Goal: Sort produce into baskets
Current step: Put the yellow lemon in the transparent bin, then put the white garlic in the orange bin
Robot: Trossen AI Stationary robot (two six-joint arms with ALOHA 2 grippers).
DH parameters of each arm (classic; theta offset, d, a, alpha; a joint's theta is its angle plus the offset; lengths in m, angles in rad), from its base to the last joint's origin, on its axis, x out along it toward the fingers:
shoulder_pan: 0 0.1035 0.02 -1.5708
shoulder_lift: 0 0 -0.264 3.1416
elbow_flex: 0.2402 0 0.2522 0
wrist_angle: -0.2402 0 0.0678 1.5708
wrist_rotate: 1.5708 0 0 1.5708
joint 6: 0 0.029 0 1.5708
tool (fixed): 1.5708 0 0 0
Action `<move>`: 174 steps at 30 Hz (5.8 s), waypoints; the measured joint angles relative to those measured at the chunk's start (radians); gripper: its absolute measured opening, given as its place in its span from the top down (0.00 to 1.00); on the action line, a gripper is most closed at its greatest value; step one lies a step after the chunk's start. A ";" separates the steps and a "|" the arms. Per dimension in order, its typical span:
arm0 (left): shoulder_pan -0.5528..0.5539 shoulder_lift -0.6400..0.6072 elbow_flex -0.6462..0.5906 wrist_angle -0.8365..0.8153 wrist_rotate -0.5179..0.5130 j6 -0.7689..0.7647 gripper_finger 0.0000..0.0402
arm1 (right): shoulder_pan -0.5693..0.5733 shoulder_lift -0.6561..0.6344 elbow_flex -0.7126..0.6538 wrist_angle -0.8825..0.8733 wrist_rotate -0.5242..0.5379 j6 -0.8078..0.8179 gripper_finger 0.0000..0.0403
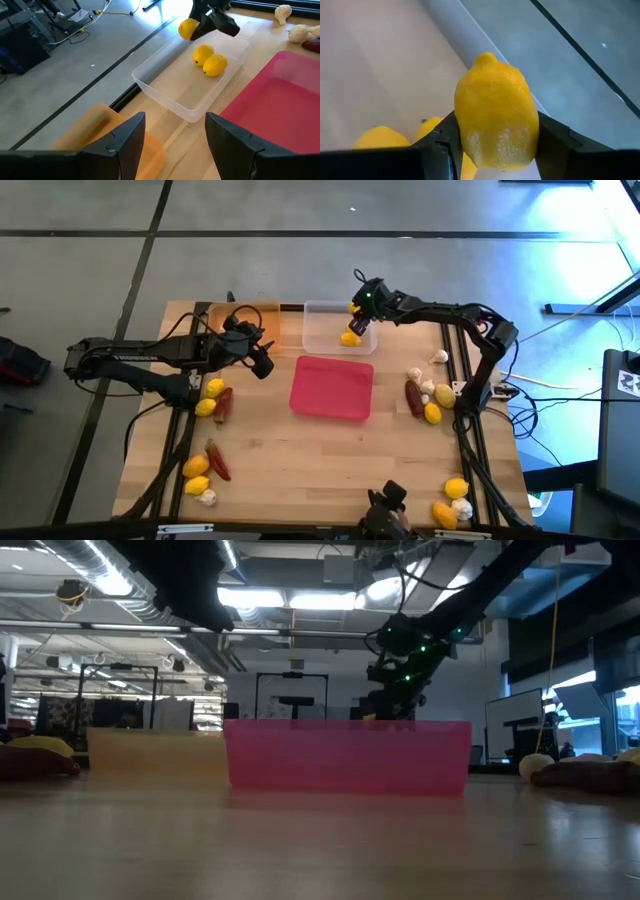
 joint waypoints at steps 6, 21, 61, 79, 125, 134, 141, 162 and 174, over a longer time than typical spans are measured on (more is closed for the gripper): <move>0.000 0.000 0.000 0.000 0.000 0.001 0.49 | 0.000 0.012 0.000 -0.002 0.015 0.000 0.52; 0.000 0.000 0.000 0.000 0.000 0.002 0.49 | 0.000 0.010 0.000 -0.023 0.014 0.000 0.35; -0.002 0.000 0.000 -0.002 0.000 0.007 0.49 | 0.470 -0.631 -0.216 -0.901 -0.001 0.565 0.34; -0.002 0.000 0.000 -0.001 0.000 0.006 0.50 | 0.503 -0.630 -0.504 -0.773 0.116 0.817 0.34; -0.130 0.176 0.000 0.451 0.224 0.078 0.49 | 0.543 -0.780 -0.356 0.024 0.076 0.362 0.71; -0.156 0.385 0.000 0.817 0.371 0.077 0.49 | 0.720 -0.659 -0.356 0.396 0.054 0.188 0.71; -0.166 0.500 0.000 1.022 0.449 0.050 0.49 | 0.804 -0.542 -0.357 0.593 0.053 0.101 0.71; -0.172 0.538 0.009 1.026 0.655 0.046 0.49 | 0.825 -0.523 -0.357 0.598 0.011 0.014 0.71; -0.170 0.538 0.009 1.130 0.651 0.001 0.49 | 0.825 -0.471 -0.357 0.646 0.014 0.027 0.71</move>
